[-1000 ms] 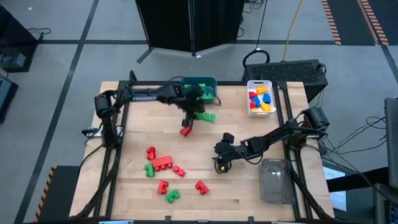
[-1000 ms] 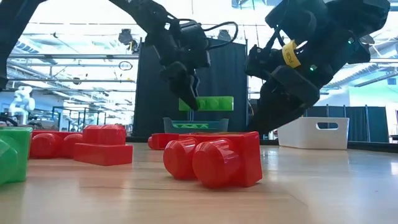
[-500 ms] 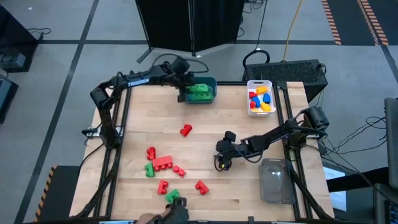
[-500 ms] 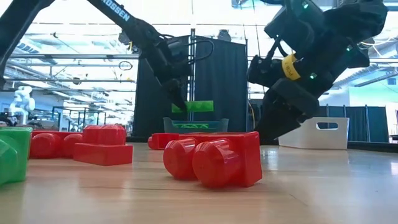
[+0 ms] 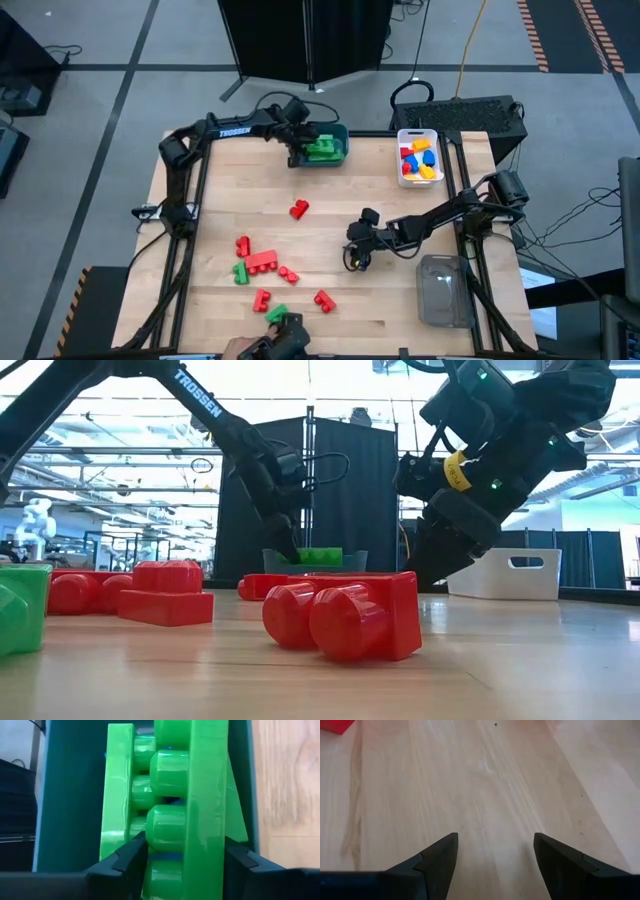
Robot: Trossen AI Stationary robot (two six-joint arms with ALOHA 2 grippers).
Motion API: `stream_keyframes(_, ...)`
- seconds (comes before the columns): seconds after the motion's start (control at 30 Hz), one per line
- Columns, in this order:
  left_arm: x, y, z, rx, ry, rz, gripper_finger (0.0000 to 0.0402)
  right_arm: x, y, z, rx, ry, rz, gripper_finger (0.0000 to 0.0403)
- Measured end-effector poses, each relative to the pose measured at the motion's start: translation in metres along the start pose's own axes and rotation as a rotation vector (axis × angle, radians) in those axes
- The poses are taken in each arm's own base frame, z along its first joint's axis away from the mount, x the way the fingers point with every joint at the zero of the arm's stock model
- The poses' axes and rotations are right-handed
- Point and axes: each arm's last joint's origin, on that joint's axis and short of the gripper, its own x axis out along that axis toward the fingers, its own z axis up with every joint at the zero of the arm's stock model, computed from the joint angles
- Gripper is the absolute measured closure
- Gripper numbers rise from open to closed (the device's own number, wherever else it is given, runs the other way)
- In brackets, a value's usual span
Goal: Sort blocks by size
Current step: Put the four stud green game piece into the blue bin, then put the three stud red game piece into the blue bin
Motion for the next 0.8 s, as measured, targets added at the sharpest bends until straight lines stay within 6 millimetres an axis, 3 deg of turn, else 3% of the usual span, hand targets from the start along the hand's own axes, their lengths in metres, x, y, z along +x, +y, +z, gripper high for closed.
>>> stream_keyframes(0.23, -0.009, -0.001, 0.005, 0.003, -0.01, 0.043, 0.0169, 0.0, 0.0, 0.0, 0.001, 0.001, 0.002, 0.0156)
stream_keyframes(0.53, -0.069, -0.007, 0.014, -0.018, -0.021, 0.094, 0.0143, 0.0, 0.0, 0.0, 0.016, 0.001, 0.002, 0.0156)
stream_keyframes(0.8, -0.117, -0.036, 0.014, -0.067, 0.021, -0.032, 0.0142, 0.0, 0.0, 0.0, 0.024, -0.001, 0.004, 0.0156)
